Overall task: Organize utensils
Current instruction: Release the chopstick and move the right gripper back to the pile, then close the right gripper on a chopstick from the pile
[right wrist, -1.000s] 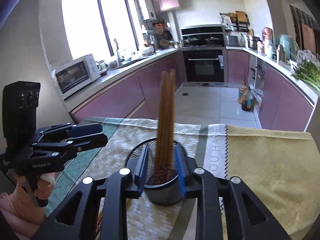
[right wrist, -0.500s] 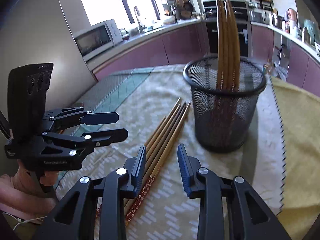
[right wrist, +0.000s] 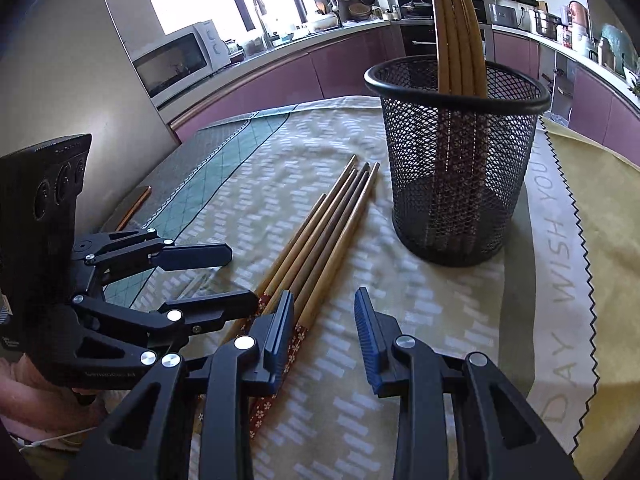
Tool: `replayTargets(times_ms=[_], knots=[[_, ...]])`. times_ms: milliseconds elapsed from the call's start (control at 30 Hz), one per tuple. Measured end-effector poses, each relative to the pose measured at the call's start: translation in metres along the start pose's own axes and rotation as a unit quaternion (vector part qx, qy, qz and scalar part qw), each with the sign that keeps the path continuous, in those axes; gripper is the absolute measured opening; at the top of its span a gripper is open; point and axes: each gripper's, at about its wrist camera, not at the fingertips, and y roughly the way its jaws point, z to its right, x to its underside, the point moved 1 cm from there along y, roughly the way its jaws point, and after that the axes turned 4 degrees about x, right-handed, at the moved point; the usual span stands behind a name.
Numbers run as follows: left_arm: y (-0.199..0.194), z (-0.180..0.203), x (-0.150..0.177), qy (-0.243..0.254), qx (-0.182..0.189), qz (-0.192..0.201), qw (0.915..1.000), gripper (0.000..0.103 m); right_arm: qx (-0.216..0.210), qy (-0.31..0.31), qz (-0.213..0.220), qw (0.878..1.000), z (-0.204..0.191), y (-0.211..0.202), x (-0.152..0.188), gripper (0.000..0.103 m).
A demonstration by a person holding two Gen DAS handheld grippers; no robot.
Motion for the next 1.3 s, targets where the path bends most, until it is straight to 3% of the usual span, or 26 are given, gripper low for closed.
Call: replayTargets(times_ms=[367, 533, 600, 1000, 1200, 1300], knots=[[0.001, -0.001, -0.002, 0.002, -0.005, -0.001, 1.0, 0.052, 0.013, -0.007, -0.001, 1.0, -0.004, 0.002, 0.0, 0.029], [0.004, -0.001, -0.003, 0.008, -0.01, -0.001, 0.9999, 0.043, 0.017, -0.005, -0.003, 1.0, -0.001, 0.003, 0.0, 0.026], [0.006, -0.002, -0.003, 0.012, -0.02, -0.005, 0.9997, 0.035, 0.021, -0.005, -0.002, 1.0, 0.0, 0.001, 0.001, 0.026], [0.012, -0.012, -0.014, 0.006, -0.018, -0.005, 0.9998, 0.031, 0.053, -0.018, -0.006, 0.998, -0.004, 0.012, -0.011, 0.024], [0.017, -0.014, -0.019, 0.001, -0.025, -0.002, 0.9997, 0.023, 0.058, -0.009, -0.004, 0.998, -0.001, 0.021, -0.023, 0.017], [0.017, -0.017, -0.02, -0.008, -0.027, 0.0, 0.9996, 0.017, 0.053, 0.005, -0.002, 0.999, 0.003, 0.022, -0.023, 0.009]])
